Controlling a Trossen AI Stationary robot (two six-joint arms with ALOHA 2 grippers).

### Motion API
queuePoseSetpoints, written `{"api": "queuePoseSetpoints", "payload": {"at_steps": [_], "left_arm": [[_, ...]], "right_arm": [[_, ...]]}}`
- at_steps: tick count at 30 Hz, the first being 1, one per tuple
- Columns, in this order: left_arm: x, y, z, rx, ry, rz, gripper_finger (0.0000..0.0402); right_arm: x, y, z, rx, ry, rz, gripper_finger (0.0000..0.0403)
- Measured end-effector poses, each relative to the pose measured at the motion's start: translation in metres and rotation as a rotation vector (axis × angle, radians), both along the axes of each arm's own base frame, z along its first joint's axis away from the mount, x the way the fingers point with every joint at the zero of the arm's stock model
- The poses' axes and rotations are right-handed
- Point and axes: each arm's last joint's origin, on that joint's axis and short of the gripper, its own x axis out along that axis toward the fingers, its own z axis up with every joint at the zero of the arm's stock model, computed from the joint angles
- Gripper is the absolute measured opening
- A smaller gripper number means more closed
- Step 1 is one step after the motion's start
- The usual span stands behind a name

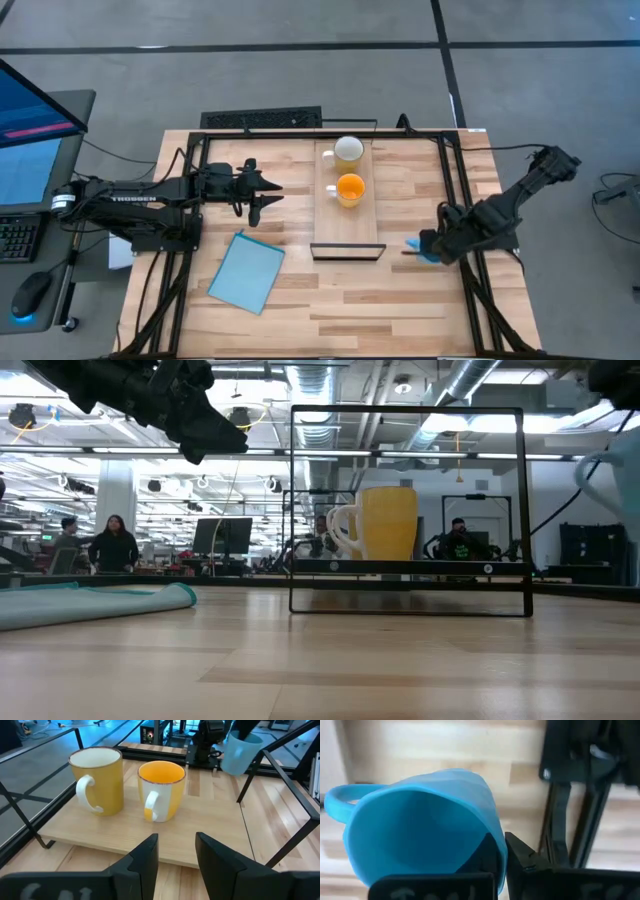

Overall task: Stack small to large cups/mugs on shelf
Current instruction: Put the blue mug on the shelf

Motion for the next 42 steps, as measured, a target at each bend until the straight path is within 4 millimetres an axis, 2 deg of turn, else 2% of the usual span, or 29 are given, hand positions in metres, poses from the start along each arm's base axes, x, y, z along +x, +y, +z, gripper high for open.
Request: {"api": "queuePoseSetpoints", "payload": {"at_steps": [5, 9, 21, 28, 42], "left_arm": [[0.000, 0.000, 0.000, -0.001, 0.000, 0.000, 0.0121], [0.000, 0.000, 0.000, -0.001, 0.000, 0.000, 0.0121], [0.000, 0.000, 0.000, -0.027, -0.002, 0.009, 0.0121], [0.000, 0.000, -0.001, -0.037, 0.009, 0.012, 0.0121], [-0.001, 0.000, -0.002, -0.046, 0.018, 0.015, 0.0121]], "right_arm": [[0.005, -0.018, 0.005, -0.057, -0.092, 0.001, 0.0023], [0.011, -0.033, 0.005, -0.098, -0.095, 0.042, 0.0023], [0.061, -0.070, -0.004, -0.171, -0.224, 0.181, 0.0023], [0.089, -0.083, -0.011, -0.160, -0.315, 0.257, 0.0023], [0.154, -0.093, 0.004, -0.088, -0.313, 0.469, 0.0023]]}}
